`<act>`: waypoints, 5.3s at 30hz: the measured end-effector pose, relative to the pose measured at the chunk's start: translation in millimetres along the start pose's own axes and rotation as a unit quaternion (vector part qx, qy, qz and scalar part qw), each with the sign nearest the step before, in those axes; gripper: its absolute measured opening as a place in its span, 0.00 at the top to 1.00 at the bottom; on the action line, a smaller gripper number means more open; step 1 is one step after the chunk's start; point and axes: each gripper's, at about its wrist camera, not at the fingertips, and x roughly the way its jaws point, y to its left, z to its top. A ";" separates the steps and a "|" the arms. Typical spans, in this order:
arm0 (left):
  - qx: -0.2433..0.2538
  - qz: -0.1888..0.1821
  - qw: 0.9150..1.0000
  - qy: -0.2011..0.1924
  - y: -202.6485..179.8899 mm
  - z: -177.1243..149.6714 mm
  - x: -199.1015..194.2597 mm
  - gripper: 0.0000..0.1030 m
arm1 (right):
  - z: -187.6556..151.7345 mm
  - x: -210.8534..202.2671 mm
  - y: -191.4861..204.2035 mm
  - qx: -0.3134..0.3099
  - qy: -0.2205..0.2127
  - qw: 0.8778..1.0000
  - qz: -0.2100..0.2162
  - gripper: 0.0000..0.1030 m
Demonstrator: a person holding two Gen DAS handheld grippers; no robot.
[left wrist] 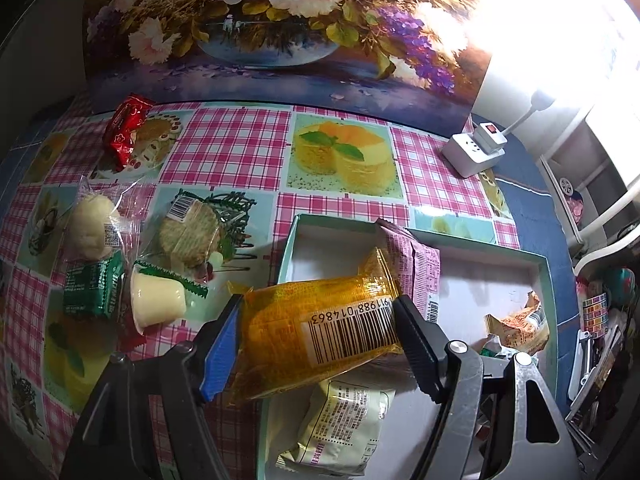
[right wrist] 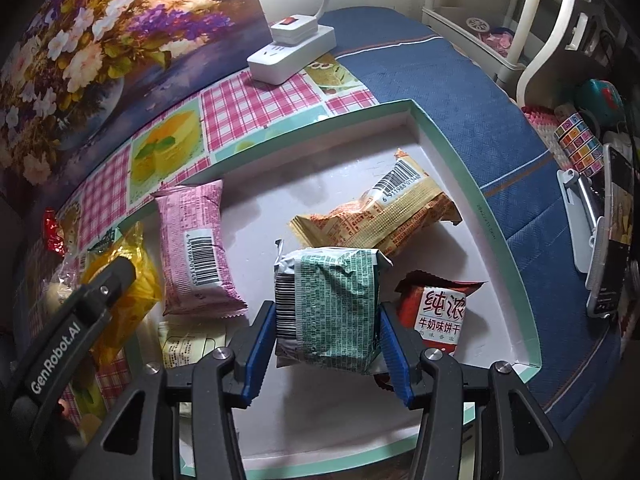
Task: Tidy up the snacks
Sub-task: 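Lower both held snacks down into the white tray, then open both tools to release the snacks into the tray, then move both open tools back to the snack pile, then grasp the dark green pack with the left tool while the right tool grasps the cream pudding cup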
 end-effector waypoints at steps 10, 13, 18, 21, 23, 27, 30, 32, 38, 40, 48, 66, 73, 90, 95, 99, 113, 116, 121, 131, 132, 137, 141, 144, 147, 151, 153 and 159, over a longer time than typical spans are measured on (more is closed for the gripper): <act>0.010 -0.023 1.000 0.010 -8.8 0.3 -0.4 0.28 | 0.0 1.9 0.8 -0.004 0.002 1.000 -0.002 0.48; 0.019 -0.026 0.999 0.014 -15.6 -1.5 1.4 0.28 | 0.4 2.3 0.7 -0.005 0.002 1.000 -0.002 0.48; 0.021 -0.021 0.999 0.022 -16.7 -3.2 5.8 0.28 | 0.1 2.7 1.3 -0.006 0.002 1.000 -0.003 0.48; 0.021 -0.019 0.999 0.024 -15.2 -3.9 8.0 0.28 | 0.0 5.4 1.7 -0.006 0.005 1.000 -0.004 0.48; 0.023 -0.018 0.999 0.025 -16.5 -4.2 9.5 0.28 | -0.6 9.4 1.2 -0.006 0.011 1.000 -0.005 0.48; 0.026 -0.016 0.999 0.027 -17.7 -4.3 9.8 0.27 | -0.1 12.9 -0.2 -0.004 0.014 1.000 -0.004 0.48; 0.024 -0.016 0.999 0.031 -17.4 -4.4 10.1 0.25 | -0.6 12.7 -0.4 -0.005 0.014 1.000 -0.004 0.48; 0.025 -0.015 0.999 0.033 -18.0 -5.0 10.0 0.24 | -0.4 12.3 -0.5 -0.004 0.014 1.000 -0.002 0.47; 0.027 -0.023 0.999 0.034 -20.0 -6.2 3.1 0.24 | 0.8 9.2 -2.0 -0.002 0.013 1.000 0.007 0.45; 0.028 -0.025 0.999 0.030 -20.6 -5.8 -1.2 0.23 | 0.4 6.4 -1.9 0.000 0.010 1.000 0.014 0.36; 0.030 -0.037 0.999 0.009 -18.9 2.9 -31.1 0.19 | 1.0 -13.3 2.8 -0.001 -0.015 1.000 0.023 0.35; -0.009 0.078 0.996 -0.051 49.2 19.9 -63.2 0.08 | 1.3 -53.3 19.3 -0.027 -0.085 0.995 0.050 0.00; -0.045 0.123 0.989 -0.062 91.1 21.6 -67.2 0.08 | -2.1 -56.6 36.3 -0.043 -0.103 0.989 0.092 0.00; -0.086 0.183 0.977 -0.072 166.0 21.6 -91.6 0.08 | -21.1 -64.3 106.7 -0.108 -0.136 0.972 0.157 0.00; -0.114 0.190 0.973 -0.068 196.8 19.9 -94.7 0.08 | -25.7 -63.9 125.2 -0.116 -0.143 0.967 0.174 0.00; -0.141 0.188 0.970 -0.061 222.5 16.8 -95.0 0.08 | -31.2 -58.3 149.7 -0.134 -0.134 0.967 0.172 0.00; -0.206 0.144 0.968 -0.021 274.4 14.8 -66.8 0.08 | -43.0 -19.9 224.0 -0.197 -0.082 0.964 0.161 0.00; -0.208 0.124 0.970 -0.010 271.6 16.9 -55.6 0.08 | -40.8 -6.7 226.5 -0.195 -0.067 0.966 0.158 0.02; -0.217 0.071 0.974 0.014 263.4 19.4 -35.7 0.08 | -35.7 13.7 227.9 -0.195 -0.044 0.967 0.156 0.10; -0.197 -0.016 0.979 0.049 235.5 23.3 -2.6 0.08 | -38.0 40.5 230.9 -0.204 -0.019 0.968 0.146 0.25; -0.194 -0.016 0.980 0.052 233.2 23.2 -0.5 0.08 | -37.7 42.1 231.9 -0.205 -0.017 0.968 0.146 0.29; -0.165 -0.005 0.984 0.069 219.7 24.7 9.0 0.08 | -37.9 50.2 235.2 -0.208 -0.008 0.968 0.143 0.30; -0.152 -0.005 0.985 0.077 212.9 24.2 15.6 0.08 | -38.2 51.9 236.0 -0.211 -0.007 0.967 0.141 0.31; -0.137 0.003 0.987 0.085 206.2 23.6 20.6 0.08 | -38.5 51.8 236.0 -0.214 -0.009 0.967 0.140 0.31; -0.130 0.005 0.987 0.091 202.9 22.6 24.0 0.08 | -38.7 51.4 236.4 -0.219 -0.010 0.966 0.137 0.31; -0.120 0.024 0.988 0.096 199.5 23.1 28.7 0.08 | -38.5 51.1 236.8 -0.220 -0.012 0.966 0.134 0.34; -0.122 0.027 0.988 0.096 200.4 23.7 28.3 0.13 | -38.3 50.7 236.2 -0.220 -0.012 0.966 0.135 0.39; -0.121 0.029 0.988 0.093 201.7 22.5 25.8 0.32 | -38.8 50.0 236.6 -0.219 -0.013 0.966 0.137 0.49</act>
